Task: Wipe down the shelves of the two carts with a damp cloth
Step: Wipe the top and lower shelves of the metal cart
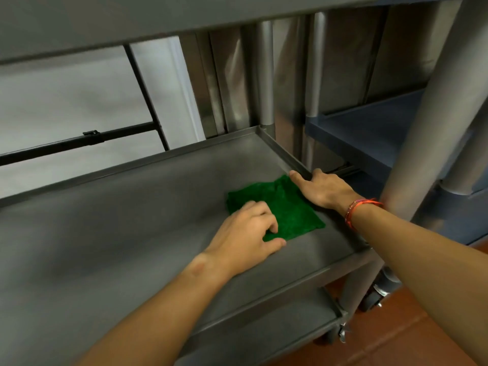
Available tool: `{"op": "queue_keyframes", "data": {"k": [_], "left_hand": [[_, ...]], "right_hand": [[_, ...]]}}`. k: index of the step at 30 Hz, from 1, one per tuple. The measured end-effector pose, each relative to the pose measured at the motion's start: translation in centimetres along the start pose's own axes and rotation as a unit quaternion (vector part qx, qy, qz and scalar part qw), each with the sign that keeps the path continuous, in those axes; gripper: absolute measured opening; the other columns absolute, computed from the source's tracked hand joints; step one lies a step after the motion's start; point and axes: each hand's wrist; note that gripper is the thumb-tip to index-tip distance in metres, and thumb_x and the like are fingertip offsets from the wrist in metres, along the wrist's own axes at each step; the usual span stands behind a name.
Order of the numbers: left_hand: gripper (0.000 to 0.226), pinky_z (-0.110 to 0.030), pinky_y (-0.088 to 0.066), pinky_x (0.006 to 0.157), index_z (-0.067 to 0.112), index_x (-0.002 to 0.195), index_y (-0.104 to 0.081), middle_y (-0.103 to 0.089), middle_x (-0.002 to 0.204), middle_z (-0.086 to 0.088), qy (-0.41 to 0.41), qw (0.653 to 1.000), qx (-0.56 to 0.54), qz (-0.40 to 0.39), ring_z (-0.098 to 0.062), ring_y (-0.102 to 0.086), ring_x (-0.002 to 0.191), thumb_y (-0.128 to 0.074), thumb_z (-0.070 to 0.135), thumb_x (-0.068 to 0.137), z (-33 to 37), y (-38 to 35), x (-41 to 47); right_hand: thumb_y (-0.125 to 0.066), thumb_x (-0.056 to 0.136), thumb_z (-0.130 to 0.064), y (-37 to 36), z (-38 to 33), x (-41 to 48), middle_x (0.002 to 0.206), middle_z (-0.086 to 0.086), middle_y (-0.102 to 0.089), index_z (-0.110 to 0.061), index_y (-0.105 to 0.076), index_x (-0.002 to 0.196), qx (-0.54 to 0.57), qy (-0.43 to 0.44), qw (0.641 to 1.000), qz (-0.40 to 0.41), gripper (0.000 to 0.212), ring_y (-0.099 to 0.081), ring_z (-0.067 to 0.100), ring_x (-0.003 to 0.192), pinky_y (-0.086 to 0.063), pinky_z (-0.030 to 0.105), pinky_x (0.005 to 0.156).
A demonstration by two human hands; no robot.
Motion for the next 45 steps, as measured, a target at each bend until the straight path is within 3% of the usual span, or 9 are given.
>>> {"op": "queue_keyframes", "data": {"k": [6,13,16,19,21,24,28,36,45], "left_hand": [[0.019,-0.043,-0.052,0.07,0.008,0.09,-0.065,-0.059,0.092,-0.005,-0.053,0.993,0.106,0.007,-0.023,-0.056,0.087,-0.054,0.024,0.096,0.6,-0.4,-0.6],[0.01,-0.037,-0.046,0.07,0.022,0.086,-0.053,-0.063,0.075,0.001,0.171,0.975,-0.12,0.07,-0.025,-0.06,0.076,-0.05,0.025,0.095,1.1,2.7,-0.6],[0.013,-0.024,-0.038,0.064,0.024,0.085,-0.055,-0.058,0.072,0.008,0.219,0.955,-0.174,0.1,-0.013,-0.055,0.071,-0.051,0.02,0.096,0.6,5.4,-0.6],[0.013,-0.01,-0.035,0.055,0.022,0.088,-0.058,-0.057,0.072,0.011,0.255,0.936,-0.205,0.132,0.0,-0.05,0.064,-0.052,0.017,0.098,0.2,7.9,-1.1],[0.017,-0.012,-0.037,0.053,0.026,0.082,-0.059,-0.057,0.068,0.012,0.281,0.919,-0.231,0.154,0.0,-0.051,0.061,-0.054,0.02,0.097,-0.2,9.5,-1.7],[0.014,-0.022,-0.045,0.058,0.024,0.084,-0.065,-0.065,0.073,0.009,0.312,0.903,-0.237,0.175,-0.006,-0.058,0.067,-0.056,0.023,0.096,-1.0,12.0,-3.7],[0.016,-0.028,-0.051,0.065,0.019,0.08,-0.07,-0.071,0.073,0.002,0.358,0.882,-0.245,0.185,-0.01,-0.063,0.067,-0.061,0.022,0.093,-2.4,15.5,-8.7],[0.029,-0.025,-0.055,0.057,-0.01,0.097,-0.066,-0.068,0.083,-0.02,0.476,0.786,-0.386,0.077,-0.021,-0.066,0.064,-0.065,0.018,0.092,-5.3,22.1,-26.2],[0.036,-0.055,-0.046,0.101,0.002,0.113,-0.071,-0.068,0.115,-0.027,0.497,0.715,-0.473,-0.134,-0.04,-0.063,0.108,-0.072,-0.004,0.078,-9.2,15.9,-41.9]], "right_hand": [[-0.027,0.088,-0.081,-0.1,0.1,0.0,0.144,0.025,-0.048,-0.008,-0.034,0.148,-0.014,0.006,1.0,0.006,0.095,-0.048,0.043,0.13,-0.042,0.046,0.103],[-0.024,0.092,-0.076,-0.2,0.0,-1.0,0.152,0.022,-0.036,-0.018,-0.032,0.152,-0.106,0.046,0.991,0.059,0.083,-0.029,0.039,0.142,-0.026,0.052,0.112],[-0.032,0.09,-0.074,0.4,-1.3,-2.2,0.141,0.01,-0.054,-0.027,-0.056,0.135,0.039,0.144,0.984,0.095,0.069,-0.044,0.03,0.135,-0.03,0.047,0.115],[-0.045,0.078,-0.083,0.8,-4.1,-6.2,0.121,0.005,-0.07,-0.033,-0.068,0.115,0.381,0.188,0.897,-0.12,0.066,-0.066,0.019,0.112,-0.043,0.045,0.109],[-0.066,0.058,-0.086,0.5,-5.6,-8.8,0.124,0.008,-0.069,-0.026,-0.064,0.126,0.456,0.223,0.823,-0.253,0.09,-0.066,0.02,0.114,-0.047,0.041,0.105],[-0.094,0.058,-0.036,-1.6,-8.8,-12.5,0.113,-0.003,-0.074,-0.022,-0.06,0.123,0.422,0.283,0.816,-0.276,0.075,-0.069,0.014,0.108,-0.055,0.027,0.088],[-0.074,0.073,0.017,-6.3,-12.8,-16.8,0.096,-0.003,-0.076,-0.02,-0.062,0.11,0.397,0.306,0.827,-0.255,0.053,-0.072,0.013,0.093,-0.055,0.033,0.082],[-0.054,0.097,-0.002,-12.2,-19.4,-26.6,0.107,-0.003,-0.076,-0.021,-0.068,0.11,0.434,0.231,0.701,-0.516,0.027,-0.072,0.015,0.101,-0.058,0.033,0.089],[-0.061,0.079,-0.008,-23.4,-18.3,-29.7,0.11,0.019,-0.073,-0.001,-0.069,0.112,0.341,0.067,0.694,-0.631,0.035,-0.073,0.029,0.097,-0.062,0.038,0.079]]}}
Point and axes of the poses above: each hand's wrist, its own x-axis towards the middle knuckle, its own y-axis out of the back of the hand, z = x × y
